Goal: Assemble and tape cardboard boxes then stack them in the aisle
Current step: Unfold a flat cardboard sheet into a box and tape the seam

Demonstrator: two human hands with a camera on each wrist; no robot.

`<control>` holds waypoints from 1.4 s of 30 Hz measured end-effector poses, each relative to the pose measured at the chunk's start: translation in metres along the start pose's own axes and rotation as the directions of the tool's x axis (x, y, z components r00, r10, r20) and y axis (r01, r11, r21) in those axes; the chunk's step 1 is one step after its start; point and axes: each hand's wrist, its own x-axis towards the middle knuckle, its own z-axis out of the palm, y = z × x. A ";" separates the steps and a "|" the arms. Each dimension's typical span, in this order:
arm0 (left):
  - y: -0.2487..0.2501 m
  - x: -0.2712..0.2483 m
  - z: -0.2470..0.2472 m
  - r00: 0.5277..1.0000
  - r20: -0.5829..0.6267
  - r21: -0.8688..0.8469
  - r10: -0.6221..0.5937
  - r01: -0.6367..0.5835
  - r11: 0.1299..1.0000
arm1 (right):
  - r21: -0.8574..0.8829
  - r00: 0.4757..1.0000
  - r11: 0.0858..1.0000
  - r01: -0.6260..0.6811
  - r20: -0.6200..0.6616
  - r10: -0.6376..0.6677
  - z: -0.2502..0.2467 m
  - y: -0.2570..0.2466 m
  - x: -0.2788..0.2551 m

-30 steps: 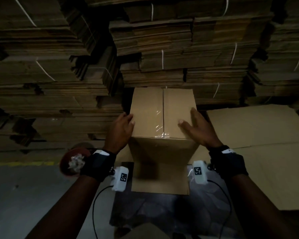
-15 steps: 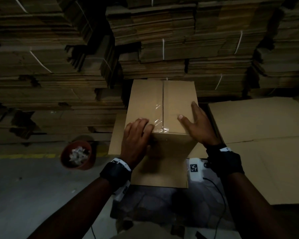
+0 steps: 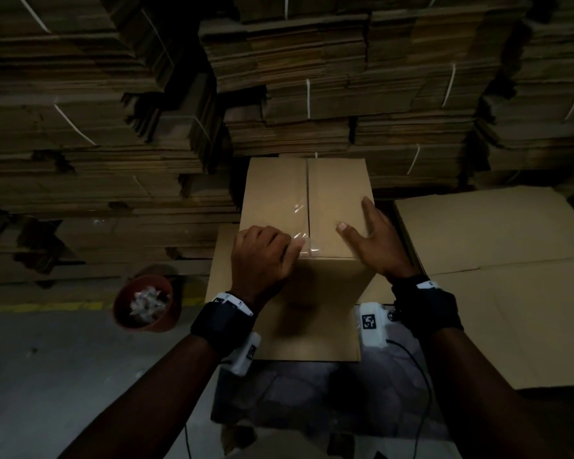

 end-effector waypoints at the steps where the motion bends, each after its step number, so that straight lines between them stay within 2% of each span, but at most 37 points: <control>1: 0.004 0.005 -0.004 0.998 0.038 -0.016 -0.053 0.054 0.998 | 0.002 1.000 1.000 -0.001 0.004 0.001 0.000 -0.001 0.000; 4: 0.007 0.022 -0.014 0.963 0.190 -0.080 -0.190 0.208 0.975 | -0.001 1.000 1.000 -0.007 0.013 0.007 -0.002 -0.001 -0.001; 7: 0.003 0.040 -0.021 0.900 0.344 -0.307 -0.266 0.376 0.874 | -0.005 1.000 1.000 -0.010 0.013 0.010 -0.003 -0.003 -0.002; 8: 0.003 0.047 -0.024 0.856 0.430 -0.380 -0.287 0.460 0.802 | -0.007 1.000 1.000 -0.013 0.012 0.013 -0.003 -0.003 -0.003; 9: 0.003 0.054 -0.027 0.788 0.534 -0.446 -0.307 0.571 0.689 | -0.009 1.000 1.000 -0.017 0.011 0.017 -0.003 -0.004 -0.003; 11: 0.003 0.067 -0.033 0.651 0.710 -0.540 -0.268 0.748 0.386 | -0.018 1.000 1.000 -0.020 0.014 0.020 -0.003 -0.005 -0.004; 12: 0.003 0.072 -0.035 0.634 0.739 -0.569 -0.228 0.768 0.293 | -0.022 1.000 1.000 -0.017 0.015 0.017 -0.003 -0.006 -0.004; 13: 0.002 0.075 -0.034 0.649 0.734 -0.581 -0.197 0.752 0.312 | -0.023 1.000 1.000 -0.010 0.016 0.011 -0.003 -0.007 -0.005; 16: -0.005 0.082 -0.023 0.718 0.680 -0.521 -0.147 0.615 0.593 | -0.024 1.000 1.000 0.005 0.010 -0.005 -0.004 -0.006 -0.005; 19: -0.008 0.089 -0.014 0.735 0.662 -0.364 -0.150 0.490 0.792 | -0.027 1.000 1.000 0.001 0.008 0.000 -0.004 -0.006 -0.004; 21: -0.009 0.097 -0.009 0.756 0.641 -0.286 -0.133 0.396 0.873 | -0.029 1.000 1.000 -0.008 0.013 0.008 -0.003 -0.007 -0.005; 25: -0.012 0.112 0.003 0.801 0.595 -0.212 -0.062 0.231 0.949 | -0.034 1.000 0.999 -0.004 0.010 0.004 -0.004 -0.007 -0.006; 27: -0.013 0.116 0.012 0.810 0.581 -0.130 -0.079 0.188 0.973 | -0.038 1.000 0.999 -0.001 0.005 0.002 -0.004 -0.007 -0.005; 29: -0.012 0.117 0.017 0.842 0.527 -0.042 -0.118 0.165 0.985 | -0.024 1.000 1.000 -0.011 -0.002 0.011 -0.004 -0.005 -0.004; 31: -0.014 0.121 0.017 0.860 0.492 -0.021 -0.134 0.165 0.986 | 0.010 0.999 0.999 -0.036 0.000 0.036 -0.003 -0.006 -0.004; 32: -0.016 0.124 0.019 0.851 0.511 -0.046 -0.122 0.169 0.985 | 0.039 0.999 0.998 -0.044 0.002 0.044 -0.003 -0.005 -0.004; 34: -0.017 0.128 0.020 0.817 0.573 -0.175 -0.067 0.202 0.964 | 0.080 0.999 0.996 -0.051 0.000 0.052 -0.001 0.002 -0.002; 38: -0.022 0.127 0.017 0.778 0.628 -0.408 0.011 0.318 0.856 | 0.088 0.999 0.996 -0.032 -0.006 0.033 -0.002 -0.003 -0.004; 40: -0.026 0.130 0.015 0.714 0.699 -0.472 0.031 0.429 0.770 | 0.085 0.999 0.996 -0.030 -0.008 0.031 -0.002 -0.004 -0.005; 42: -0.030 0.136 0.013 0.630 0.774 -0.461 0.062 0.494 0.737 | 0.098 1.000 0.995 -0.007 -0.013 0.008 -0.002 -0.004 -0.004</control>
